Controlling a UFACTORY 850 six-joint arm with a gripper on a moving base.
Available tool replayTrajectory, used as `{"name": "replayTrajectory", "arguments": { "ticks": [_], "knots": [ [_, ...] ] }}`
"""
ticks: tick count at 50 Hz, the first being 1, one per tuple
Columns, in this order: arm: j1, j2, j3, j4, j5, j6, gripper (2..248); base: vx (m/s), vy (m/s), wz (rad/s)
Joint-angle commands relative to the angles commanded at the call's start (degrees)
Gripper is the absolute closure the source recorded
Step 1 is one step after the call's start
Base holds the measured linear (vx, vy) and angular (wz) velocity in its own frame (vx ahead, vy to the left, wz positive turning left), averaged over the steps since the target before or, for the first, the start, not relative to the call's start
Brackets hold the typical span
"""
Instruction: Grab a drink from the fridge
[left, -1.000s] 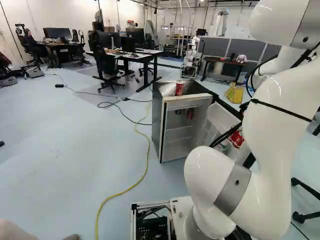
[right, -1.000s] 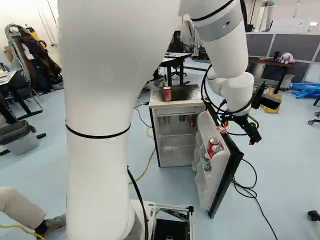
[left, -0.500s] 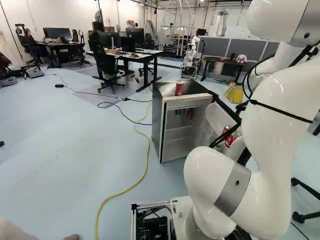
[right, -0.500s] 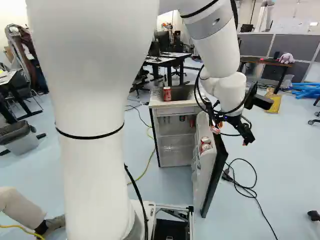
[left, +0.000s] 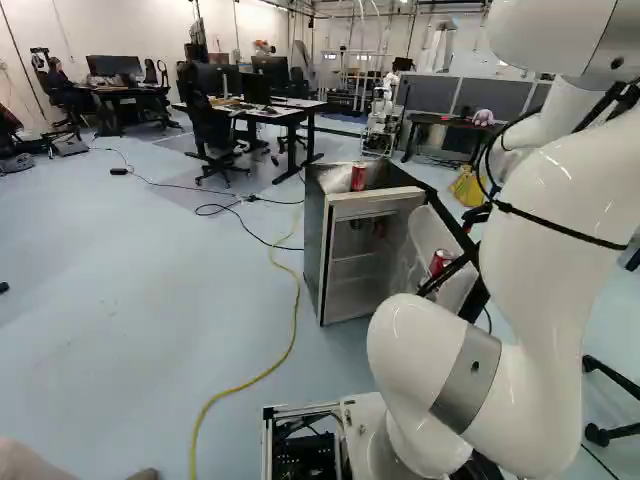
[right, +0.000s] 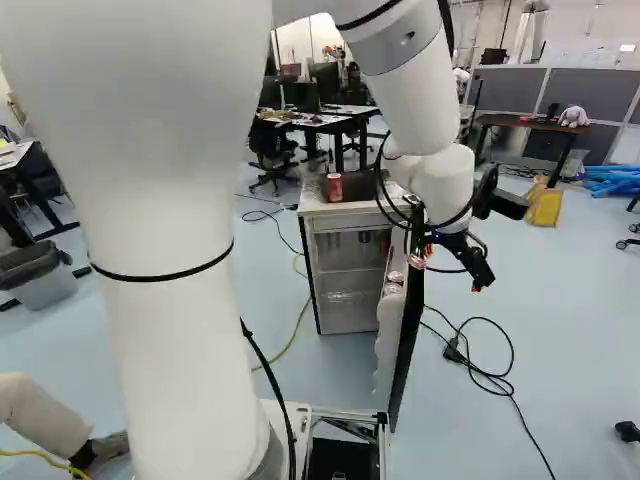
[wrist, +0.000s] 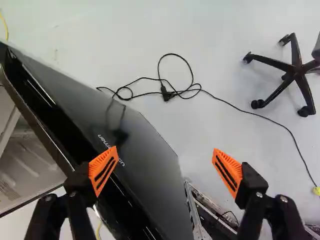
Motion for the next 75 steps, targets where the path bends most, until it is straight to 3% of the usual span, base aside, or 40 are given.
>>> {"name": "replayTrajectory", "arguments": {
  "ticks": [75],
  "knots": [
    [8.06, 9.26, 10.63, 0.00, 0.00, 0.00, 3, 0.000, 0.000, 0.000]
  ]
}}
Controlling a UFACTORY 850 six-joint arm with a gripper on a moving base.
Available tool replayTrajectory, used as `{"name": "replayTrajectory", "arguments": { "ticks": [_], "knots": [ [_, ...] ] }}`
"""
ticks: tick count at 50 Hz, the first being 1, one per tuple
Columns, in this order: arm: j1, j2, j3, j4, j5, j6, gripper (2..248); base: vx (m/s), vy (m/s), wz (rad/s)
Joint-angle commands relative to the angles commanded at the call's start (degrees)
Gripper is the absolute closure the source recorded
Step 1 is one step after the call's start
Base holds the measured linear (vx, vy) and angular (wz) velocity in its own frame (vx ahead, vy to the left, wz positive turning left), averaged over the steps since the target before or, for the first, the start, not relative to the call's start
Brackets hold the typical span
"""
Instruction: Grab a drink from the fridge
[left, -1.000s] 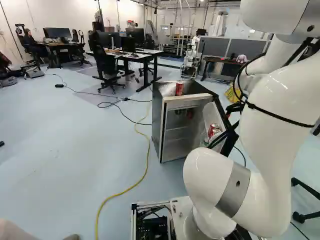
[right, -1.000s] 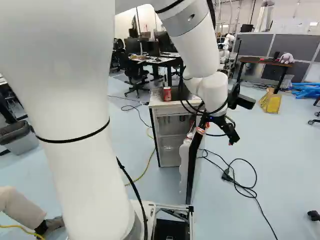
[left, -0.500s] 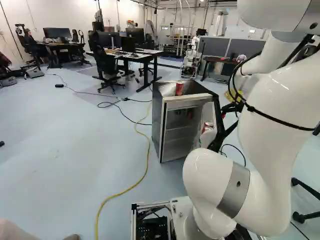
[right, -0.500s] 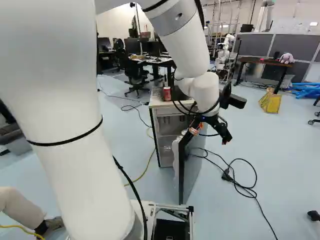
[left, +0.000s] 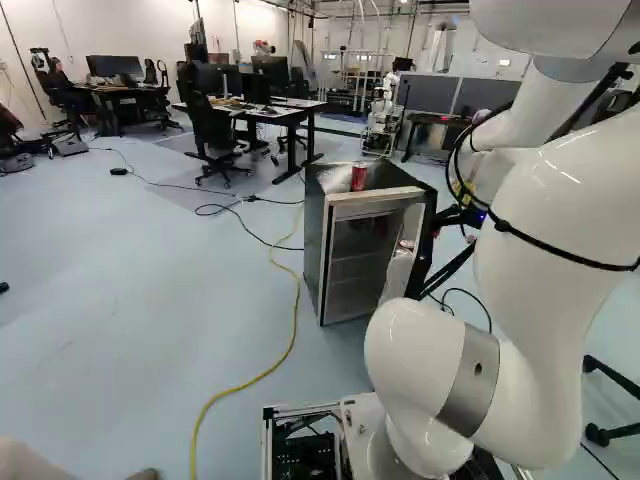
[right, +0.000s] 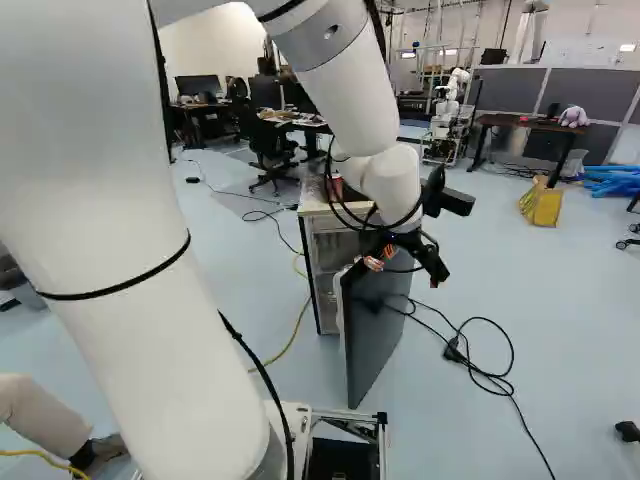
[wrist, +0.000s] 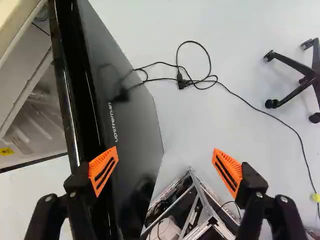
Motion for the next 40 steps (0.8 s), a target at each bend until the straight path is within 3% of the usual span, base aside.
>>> {"name": "replayTrajectory", "arguments": {
  "ticks": [40],
  "knots": [
    [5.50, 4.55, 4.82, 0.00, 0.00, 0.00, 3, 0.000, 0.000, 0.000]
  ]
}}
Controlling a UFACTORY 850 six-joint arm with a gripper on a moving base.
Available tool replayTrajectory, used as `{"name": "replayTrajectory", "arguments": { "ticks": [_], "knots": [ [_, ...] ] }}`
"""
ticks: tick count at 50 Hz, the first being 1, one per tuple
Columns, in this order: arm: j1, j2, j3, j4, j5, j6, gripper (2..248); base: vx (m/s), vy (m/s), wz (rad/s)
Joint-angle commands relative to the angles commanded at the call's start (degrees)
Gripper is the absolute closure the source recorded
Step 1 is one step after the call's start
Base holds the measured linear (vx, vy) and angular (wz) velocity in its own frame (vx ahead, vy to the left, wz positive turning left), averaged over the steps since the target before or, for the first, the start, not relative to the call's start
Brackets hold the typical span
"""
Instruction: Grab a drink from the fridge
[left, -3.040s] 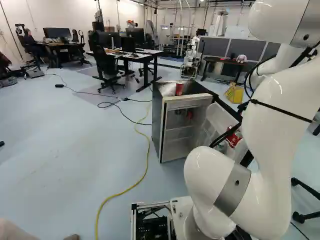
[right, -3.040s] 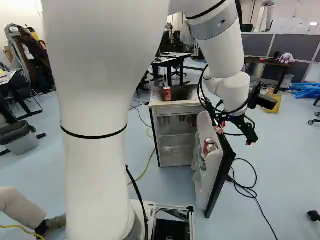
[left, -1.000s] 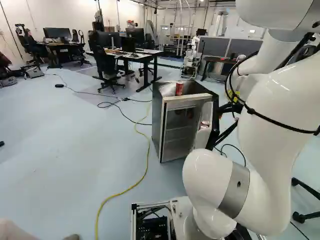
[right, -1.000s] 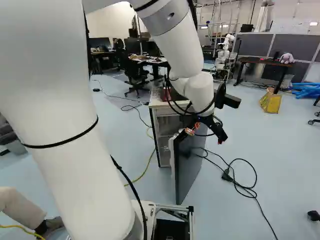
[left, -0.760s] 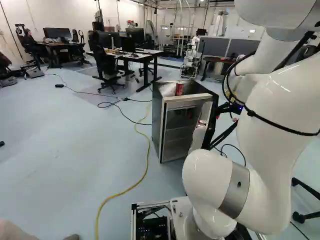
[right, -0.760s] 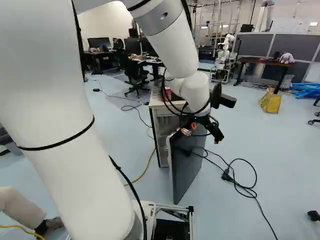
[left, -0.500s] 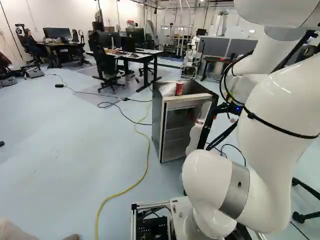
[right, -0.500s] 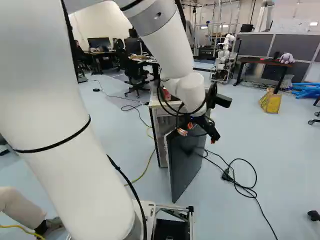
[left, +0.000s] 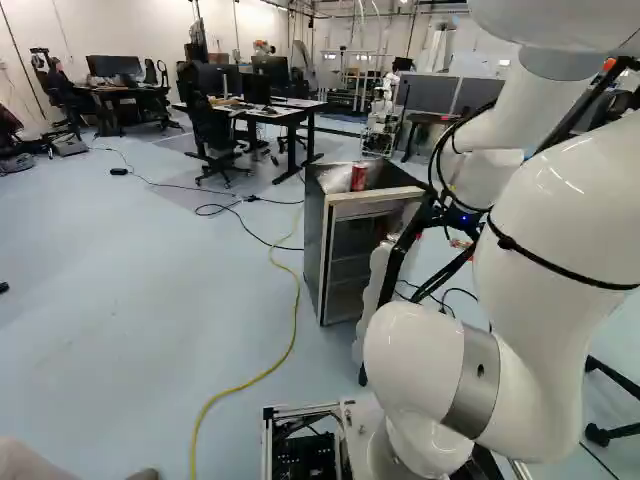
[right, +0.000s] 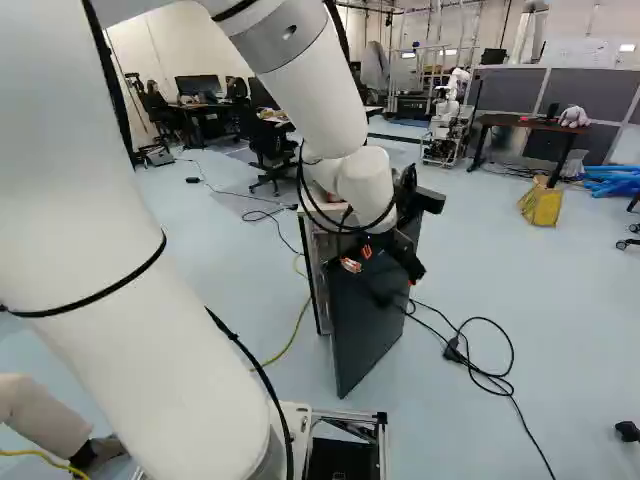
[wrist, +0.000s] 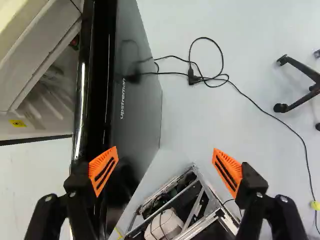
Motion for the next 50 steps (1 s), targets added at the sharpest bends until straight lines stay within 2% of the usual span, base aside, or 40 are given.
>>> {"name": "replayTrajectory", "arguments": {
  "ticks": [50],
  "knots": [
    [9.09, 2.02, 2.06, 0.00, 0.00, 0.00, 3, 0.000, 0.000, 0.000]
  ]
}}
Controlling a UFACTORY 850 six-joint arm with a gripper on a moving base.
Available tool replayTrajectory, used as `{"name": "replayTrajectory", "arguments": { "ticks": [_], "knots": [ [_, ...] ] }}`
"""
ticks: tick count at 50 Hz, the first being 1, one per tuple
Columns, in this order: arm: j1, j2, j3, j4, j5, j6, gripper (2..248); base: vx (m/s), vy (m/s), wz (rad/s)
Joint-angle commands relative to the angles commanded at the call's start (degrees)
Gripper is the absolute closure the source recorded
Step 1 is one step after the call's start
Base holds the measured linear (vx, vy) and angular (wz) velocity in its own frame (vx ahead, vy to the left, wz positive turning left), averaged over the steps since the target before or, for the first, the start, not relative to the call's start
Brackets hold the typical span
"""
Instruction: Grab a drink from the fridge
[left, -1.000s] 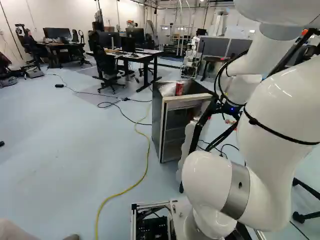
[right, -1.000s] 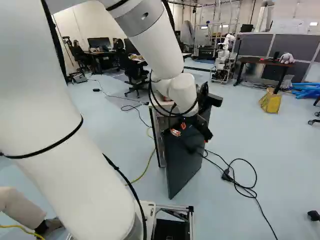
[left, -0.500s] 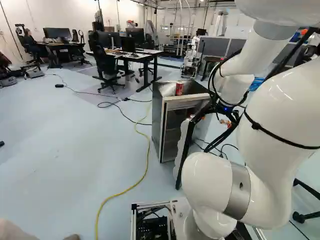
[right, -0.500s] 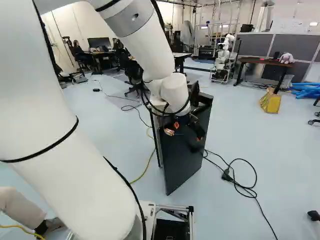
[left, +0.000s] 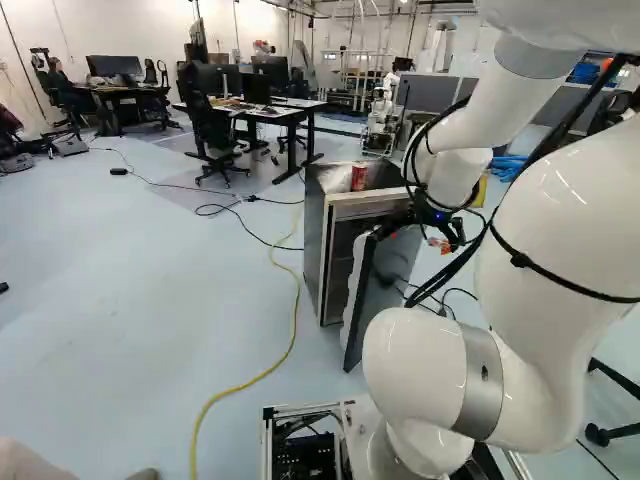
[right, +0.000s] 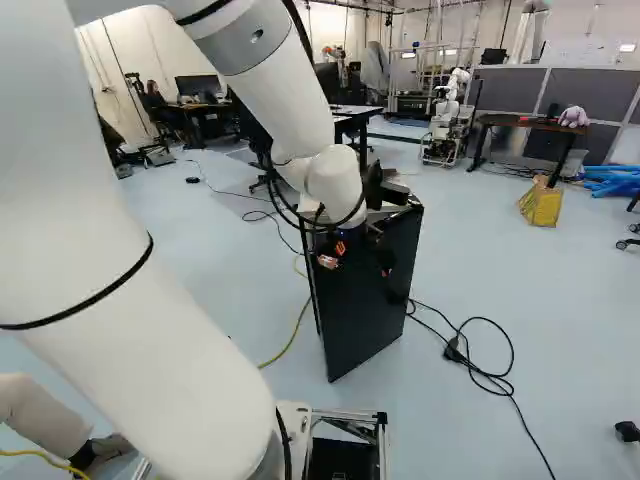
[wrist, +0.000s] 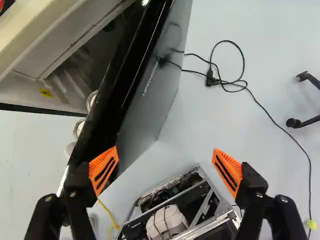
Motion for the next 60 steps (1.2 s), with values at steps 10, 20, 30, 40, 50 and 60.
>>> {"name": "replayTrajectory", "arguments": {
  "ticks": [10, 20, 30, 40, 50, 60],
  "knots": [
    [1.85, -0.49, -0.50, 0.00, 0.00, 0.00, 3, 0.000, 0.000, 0.000],
    [3.10, -1.02, -1.03, 0.00, 0.00, 0.00, 3, 0.000, 0.000, 0.000],
    [3.27, -1.10, -1.11, 0.00, 0.00, 0.00, 3, 0.000, 0.000, 0.000],
    [3.29, -2.75, -1.59, 0.00, 0.00, 0.00, 3, 0.000, 0.000, 0.000],
    [3.29, -5.08, -2.30, 0.00, 0.00, 0.00, 3, 0.000, 0.000, 0.000],
    [3.31, -5.65, -2.47, 0.00, 0.00, 0.00, 3, 0.000, 0.000, 0.000]
  ]
}}
